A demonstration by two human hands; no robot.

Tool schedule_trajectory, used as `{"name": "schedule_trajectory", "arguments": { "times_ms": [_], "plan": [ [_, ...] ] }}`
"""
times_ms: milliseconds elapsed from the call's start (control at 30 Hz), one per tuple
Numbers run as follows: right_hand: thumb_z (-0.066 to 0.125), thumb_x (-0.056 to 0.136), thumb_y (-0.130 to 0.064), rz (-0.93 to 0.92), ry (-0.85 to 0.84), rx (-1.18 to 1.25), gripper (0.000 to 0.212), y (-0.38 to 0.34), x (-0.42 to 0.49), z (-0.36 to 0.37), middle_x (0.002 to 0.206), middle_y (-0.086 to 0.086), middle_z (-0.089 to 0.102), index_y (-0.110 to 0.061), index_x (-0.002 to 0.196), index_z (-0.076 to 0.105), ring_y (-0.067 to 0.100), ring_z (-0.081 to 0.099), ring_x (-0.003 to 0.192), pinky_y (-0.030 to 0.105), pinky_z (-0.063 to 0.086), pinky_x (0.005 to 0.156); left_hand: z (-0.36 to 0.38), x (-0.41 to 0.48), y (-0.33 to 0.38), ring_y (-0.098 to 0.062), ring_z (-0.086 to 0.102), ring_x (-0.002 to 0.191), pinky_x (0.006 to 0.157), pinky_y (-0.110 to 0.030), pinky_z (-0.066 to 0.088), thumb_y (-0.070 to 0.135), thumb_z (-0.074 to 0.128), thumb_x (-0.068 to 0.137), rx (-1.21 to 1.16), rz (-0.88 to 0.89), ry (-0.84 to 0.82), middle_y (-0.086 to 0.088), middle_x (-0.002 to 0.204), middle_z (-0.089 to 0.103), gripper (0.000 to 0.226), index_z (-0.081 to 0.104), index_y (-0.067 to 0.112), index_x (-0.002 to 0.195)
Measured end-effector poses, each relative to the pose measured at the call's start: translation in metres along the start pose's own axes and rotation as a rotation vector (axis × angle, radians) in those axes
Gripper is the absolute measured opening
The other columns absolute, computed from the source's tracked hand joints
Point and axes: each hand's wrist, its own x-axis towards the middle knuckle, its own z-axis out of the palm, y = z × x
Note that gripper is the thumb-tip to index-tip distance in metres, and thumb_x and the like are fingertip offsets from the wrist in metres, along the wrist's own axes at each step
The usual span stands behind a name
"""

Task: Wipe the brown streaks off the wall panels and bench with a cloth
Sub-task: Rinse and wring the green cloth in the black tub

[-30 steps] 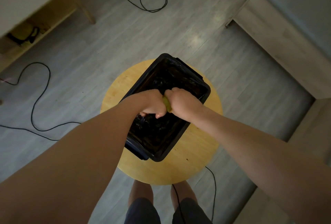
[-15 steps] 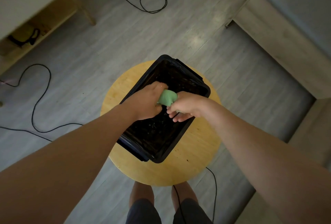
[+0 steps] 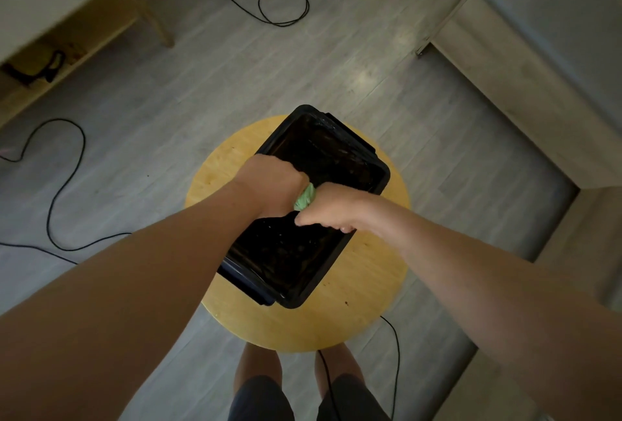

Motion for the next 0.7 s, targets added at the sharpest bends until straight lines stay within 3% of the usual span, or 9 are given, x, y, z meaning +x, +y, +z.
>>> {"name": "schedule_trajectory", "arguments": {
  "times_ms": [100,233,367,433,500,600,700],
  "plan": [
    [0.063,0.087,-0.026,-0.139,0.352,-0.252,0.033,-0.002,0.009,0.010,0.055,-0.001,0.049,-0.017,0.060,0.048,0.020,0.047,0.048,0.030,0.033,0.047,-0.008,0.007,0.001,-0.020,0.057,0.056,0.050,-0.027,0.042,0.014,0.056,0.080,-0.130,-0.087,-0.133,0.002,0.066,0.058,0.009,0.060,0.018,0.073],
    [0.054,0.096,-0.028,-0.266,0.611,-0.523,0.033,0.002,0.012,0.016,0.060,-0.002,0.050,-0.017,0.065,0.047,0.025,0.056,0.056,0.029,0.039,0.049,-0.009,0.012,-0.003,-0.022,0.054,0.059,0.055,-0.029,0.043,0.008,0.063,0.075,-0.540,-0.204,-0.390,-0.005,0.067,0.056,0.012,0.056,0.012,0.066],
    [0.061,0.096,-0.029,-0.396,0.763,-0.695,0.024,0.014,0.019,0.029,0.064,0.002,0.054,-0.010,0.084,0.057,0.030,0.055,0.054,0.026,0.021,0.044,-0.001,0.010,-0.010,-0.023,0.038,0.051,0.052,-0.028,0.040,0.015,0.078,0.074,-0.802,-0.269,-0.629,-0.006,0.061,0.041,0.032,0.047,0.012,0.068],
    [0.060,0.096,-0.029,-0.343,0.714,-0.638,0.027,0.017,0.022,0.026,0.066,0.000,0.055,-0.010,0.078,0.052,0.027,0.055,0.055,0.026,0.023,0.044,0.009,0.010,-0.006,-0.022,0.045,0.054,0.054,-0.029,0.041,0.017,0.073,0.079,-0.777,-0.219,-0.535,-0.006,0.065,0.048,0.024,0.051,0.012,0.073],
    [0.060,0.091,-0.025,-0.204,0.491,-0.438,0.026,0.013,0.022,0.017,0.064,-0.002,0.054,-0.014,0.069,0.051,0.023,0.054,0.056,0.028,0.032,0.046,0.018,0.004,0.002,-0.020,0.054,0.065,0.057,-0.030,0.041,0.023,0.067,0.087,-0.605,-0.143,-0.308,-0.004,0.080,0.055,0.019,0.054,0.011,0.095],
    [0.068,0.086,-0.021,-0.012,0.144,-0.035,0.029,0.009,0.018,0.000,0.058,-0.003,0.041,-0.017,0.069,0.044,0.018,0.037,0.049,0.028,0.026,0.045,0.034,-0.004,0.004,-0.025,0.058,0.073,0.058,-0.038,0.047,0.030,0.066,0.094,-0.423,-0.025,0.053,-0.010,0.098,0.059,0.062,0.031,0.012,0.142],
    [0.073,0.089,-0.028,0.146,-0.143,0.220,0.036,0.009,0.009,-0.013,0.060,-0.005,0.034,-0.023,0.072,0.042,0.011,0.020,0.050,0.025,0.016,0.046,0.050,-0.011,-0.004,-0.036,0.062,0.106,0.082,-0.046,0.058,0.021,0.069,0.095,-0.360,0.194,0.395,-0.023,0.136,0.051,0.068,0.028,0.010,0.148]
  ]
}}
